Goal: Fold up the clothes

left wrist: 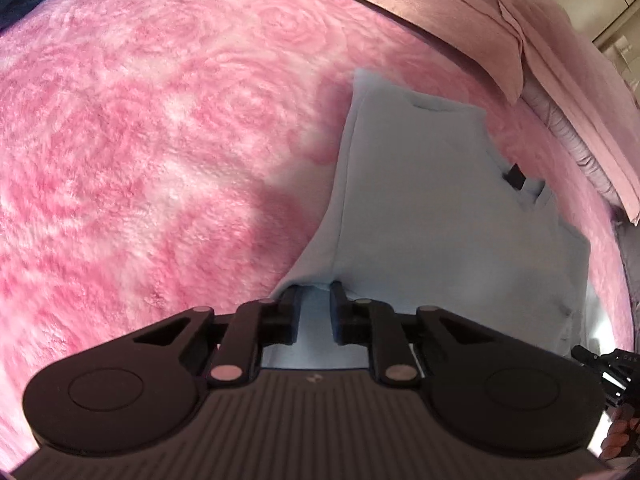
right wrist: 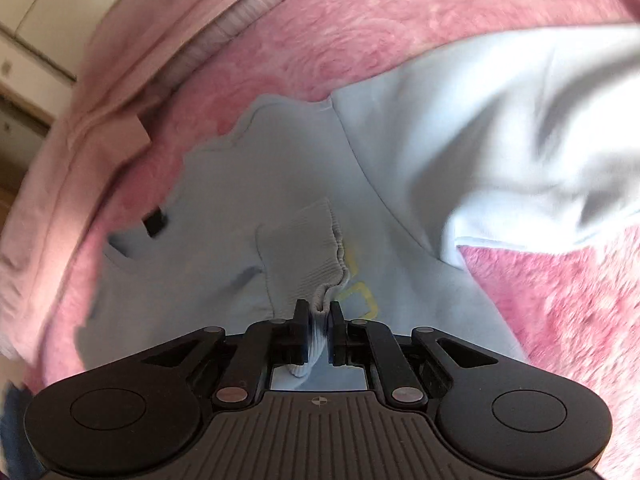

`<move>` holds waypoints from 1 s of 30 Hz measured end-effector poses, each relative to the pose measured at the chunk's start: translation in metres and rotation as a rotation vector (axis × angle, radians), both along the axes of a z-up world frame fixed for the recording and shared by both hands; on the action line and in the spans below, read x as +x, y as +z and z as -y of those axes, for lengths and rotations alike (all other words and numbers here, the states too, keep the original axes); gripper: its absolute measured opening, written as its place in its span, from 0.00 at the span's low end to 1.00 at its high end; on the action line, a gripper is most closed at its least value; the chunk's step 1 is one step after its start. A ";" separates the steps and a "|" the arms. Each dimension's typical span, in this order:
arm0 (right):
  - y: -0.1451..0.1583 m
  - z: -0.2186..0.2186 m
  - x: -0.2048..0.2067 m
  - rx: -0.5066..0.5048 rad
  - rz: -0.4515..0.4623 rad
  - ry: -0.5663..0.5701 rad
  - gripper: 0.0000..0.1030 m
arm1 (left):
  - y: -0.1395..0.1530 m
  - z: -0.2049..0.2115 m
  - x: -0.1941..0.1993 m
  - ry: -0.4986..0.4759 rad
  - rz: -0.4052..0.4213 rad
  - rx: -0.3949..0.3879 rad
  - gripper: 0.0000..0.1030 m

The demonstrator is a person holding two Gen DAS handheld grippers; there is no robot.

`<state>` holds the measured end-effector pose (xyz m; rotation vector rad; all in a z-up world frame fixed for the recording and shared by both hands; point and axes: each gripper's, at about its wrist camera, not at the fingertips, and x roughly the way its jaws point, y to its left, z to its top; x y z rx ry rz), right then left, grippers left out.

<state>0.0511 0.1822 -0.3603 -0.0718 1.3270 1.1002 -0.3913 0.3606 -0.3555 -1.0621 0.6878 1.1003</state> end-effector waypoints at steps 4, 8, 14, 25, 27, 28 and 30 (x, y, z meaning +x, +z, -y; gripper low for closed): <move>0.006 0.002 0.003 0.005 -0.006 -0.032 0.27 | 0.008 0.007 -0.001 -0.017 0.019 -0.019 0.13; 0.018 0.010 0.001 -0.007 0.084 -0.066 0.28 | 0.025 0.018 0.002 -0.045 0.036 -0.022 0.13; 0.018 0.023 0.000 -0.001 -0.017 -0.042 0.28 | 0.033 0.015 0.022 -0.120 -0.028 0.097 0.14; 0.033 0.002 -0.023 0.201 0.197 0.113 0.04 | -0.004 -0.002 0.038 -0.178 -0.173 0.174 0.00; 0.014 0.004 -0.013 0.065 0.177 0.070 0.10 | -0.002 0.000 0.040 -0.164 -0.174 0.167 0.00; 0.003 0.006 -0.006 0.006 0.138 0.038 0.12 | 0.000 0.001 0.042 -0.156 -0.174 0.162 0.00; 0.000 0.017 0.005 0.038 0.054 -0.031 0.22 | 0.006 0.004 0.045 -0.152 -0.161 0.164 0.00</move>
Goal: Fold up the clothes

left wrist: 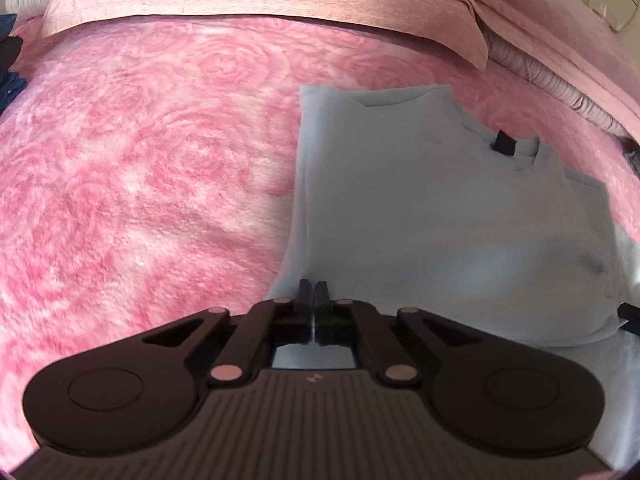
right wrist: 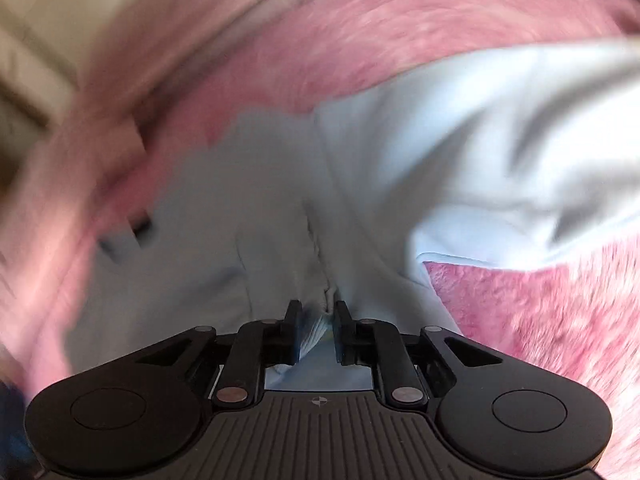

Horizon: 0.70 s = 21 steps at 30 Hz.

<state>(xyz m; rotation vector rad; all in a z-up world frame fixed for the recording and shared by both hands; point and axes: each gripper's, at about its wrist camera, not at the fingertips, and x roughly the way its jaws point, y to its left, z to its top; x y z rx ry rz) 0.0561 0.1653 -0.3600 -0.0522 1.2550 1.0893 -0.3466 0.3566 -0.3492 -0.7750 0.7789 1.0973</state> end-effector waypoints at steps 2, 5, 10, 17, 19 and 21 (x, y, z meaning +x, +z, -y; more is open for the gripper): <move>0.010 0.006 0.004 0.013 0.009 -0.010 0.37 | 0.006 0.005 0.004 -0.014 0.024 0.014 0.01; 0.014 0.020 0.013 0.041 0.003 0.012 0.45 | -0.002 0.008 0.014 -0.047 -0.031 -0.027 0.07; 0.016 0.071 0.071 0.007 -0.050 -0.167 0.45 | 0.004 0.009 0.018 0.008 -0.028 -0.059 0.07; 0.012 0.172 0.186 0.018 -0.118 -0.638 0.45 | 0.030 0.002 0.028 0.087 0.102 -0.082 0.07; 0.009 0.185 0.205 0.045 -0.117 -0.707 0.45 | 0.035 -0.001 0.036 0.087 0.130 -0.100 0.07; 0.004 0.193 0.221 0.066 -0.118 -0.748 0.45 | 0.040 0.000 0.042 0.078 0.155 -0.113 0.07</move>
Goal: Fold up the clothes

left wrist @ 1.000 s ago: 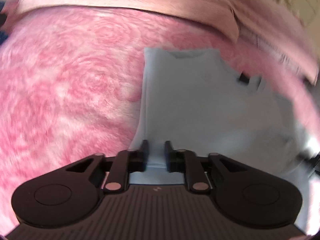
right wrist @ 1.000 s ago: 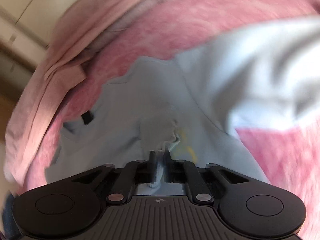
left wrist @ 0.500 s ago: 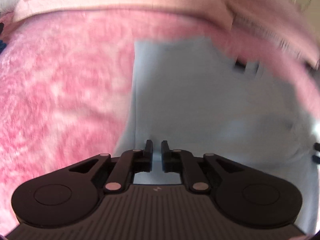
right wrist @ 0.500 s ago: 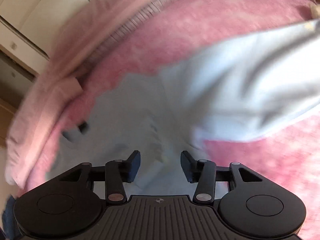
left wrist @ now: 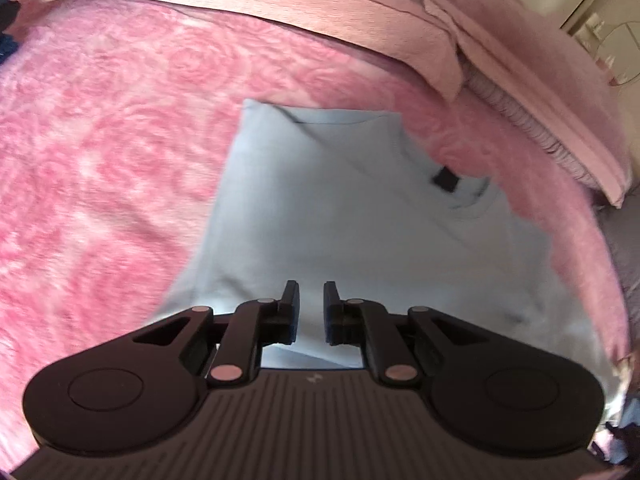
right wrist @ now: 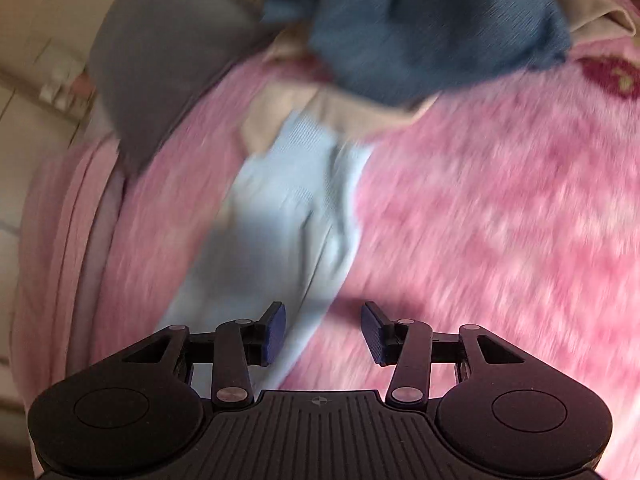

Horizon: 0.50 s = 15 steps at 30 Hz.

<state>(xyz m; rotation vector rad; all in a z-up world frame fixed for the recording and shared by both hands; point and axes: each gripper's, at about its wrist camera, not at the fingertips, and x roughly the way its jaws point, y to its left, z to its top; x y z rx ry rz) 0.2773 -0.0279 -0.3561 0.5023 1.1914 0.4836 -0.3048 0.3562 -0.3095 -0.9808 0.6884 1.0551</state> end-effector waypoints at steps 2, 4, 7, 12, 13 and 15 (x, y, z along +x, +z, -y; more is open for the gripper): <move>-0.007 0.002 0.012 0.031 -0.010 -0.011 0.45 | 0.004 0.002 0.005 -0.009 0.023 -0.011 0.07; -0.012 -0.001 0.020 0.045 -0.009 -0.008 0.45 | 0.005 0.006 0.008 -0.018 0.029 -0.017 0.07; -0.009 -0.009 0.023 0.011 0.026 0.018 0.28 | 0.002 0.012 0.006 -0.016 0.032 -0.030 0.07; 0.036 -0.058 -0.003 -0.230 0.278 0.200 0.01 | 0.001 0.019 -0.010 0.012 0.036 -0.046 0.07; 0.054 -0.074 -0.022 -0.256 0.374 0.279 0.01 | 0.001 0.020 -0.014 0.018 0.036 -0.045 0.07; 0.094 -0.112 -0.074 -0.258 0.569 0.474 0.01 | 0.000 0.022 -0.025 0.038 0.036 -0.051 0.07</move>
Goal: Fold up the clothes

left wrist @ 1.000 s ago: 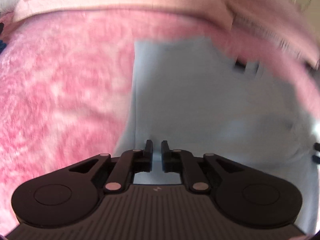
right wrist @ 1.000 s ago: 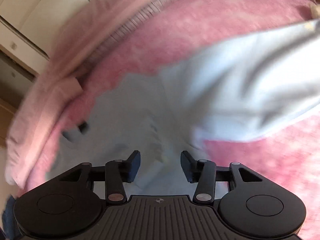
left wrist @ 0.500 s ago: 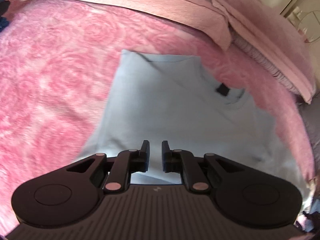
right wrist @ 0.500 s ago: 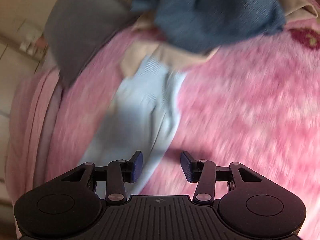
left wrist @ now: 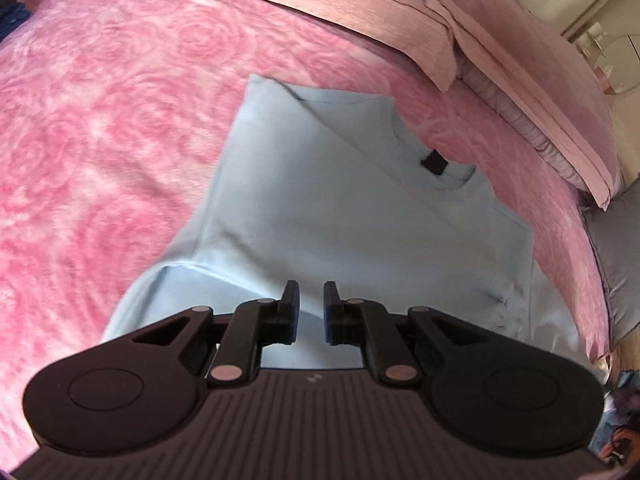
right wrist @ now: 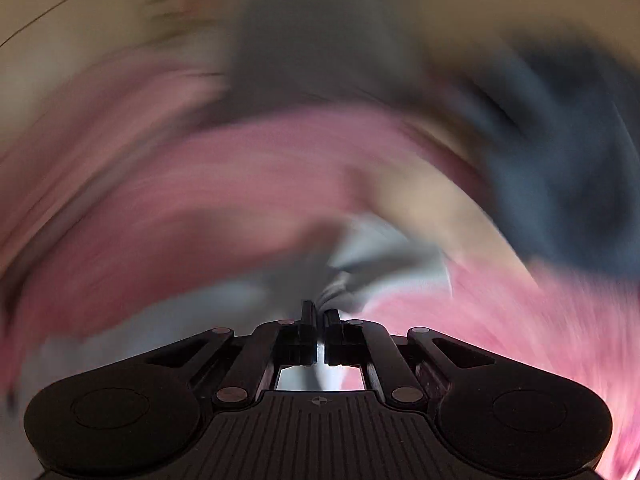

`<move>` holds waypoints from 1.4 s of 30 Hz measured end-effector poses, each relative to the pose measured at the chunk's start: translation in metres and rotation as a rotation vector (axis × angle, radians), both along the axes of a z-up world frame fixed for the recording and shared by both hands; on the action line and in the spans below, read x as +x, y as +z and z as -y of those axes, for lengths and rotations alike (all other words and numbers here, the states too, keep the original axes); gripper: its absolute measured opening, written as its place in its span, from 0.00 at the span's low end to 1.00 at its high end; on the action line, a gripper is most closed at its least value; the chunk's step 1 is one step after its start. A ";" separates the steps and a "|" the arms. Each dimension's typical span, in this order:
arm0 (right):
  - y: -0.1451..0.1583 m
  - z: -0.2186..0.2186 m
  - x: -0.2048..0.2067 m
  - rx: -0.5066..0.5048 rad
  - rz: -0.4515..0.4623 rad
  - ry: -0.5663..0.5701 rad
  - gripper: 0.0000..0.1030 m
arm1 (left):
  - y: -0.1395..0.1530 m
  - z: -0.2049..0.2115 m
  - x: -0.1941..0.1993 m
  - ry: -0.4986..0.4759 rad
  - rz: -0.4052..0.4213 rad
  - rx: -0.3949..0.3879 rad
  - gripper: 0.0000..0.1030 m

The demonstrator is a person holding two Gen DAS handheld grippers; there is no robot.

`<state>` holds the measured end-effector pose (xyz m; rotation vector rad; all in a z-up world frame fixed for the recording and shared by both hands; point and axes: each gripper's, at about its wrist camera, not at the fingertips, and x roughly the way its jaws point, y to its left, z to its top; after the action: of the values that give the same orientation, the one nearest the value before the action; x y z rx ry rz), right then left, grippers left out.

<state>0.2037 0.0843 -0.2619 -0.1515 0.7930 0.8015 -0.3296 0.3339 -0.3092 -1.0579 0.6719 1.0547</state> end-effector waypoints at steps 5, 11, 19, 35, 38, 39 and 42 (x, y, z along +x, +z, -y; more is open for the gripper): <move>0.057 -0.050 -0.176 0.021 0.294 0.594 0.01 | -0.004 0.006 -0.027 0.064 0.000 -0.031 0.07; 0.006 -0.051 -0.309 -0.299 0.350 0.980 0.60 | -0.015 0.015 -0.044 0.100 0.038 -0.087 0.16; -0.025 -0.029 -0.253 -0.480 0.146 0.747 0.60 | -0.031 0.017 0.001 -0.018 0.189 -0.157 0.26; -0.039 0.007 -0.071 -0.225 -0.527 -0.039 0.60 | -0.080 0.004 0.072 0.109 0.379 -0.302 0.34; -0.044 0.011 -0.075 -0.231 -0.516 -0.020 0.60 | -0.079 -0.003 0.069 0.098 0.365 -0.288 0.34; -0.048 0.006 -0.073 -0.232 -0.513 -0.014 0.60 | -0.080 -0.006 0.070 0.094 0.368 -0.295 0.34; -0.046 0.001 -0.075 -0.231 -0.500 0.001 0.60 | -0.085 -0.012 0.080 0.072 0.385 -0.311 0.34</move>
<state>0.1287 0.0837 -0.3083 -0.1592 1.3591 0.7555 -0.2500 0.3463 -0.3942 -1.5171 0.4947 0.7885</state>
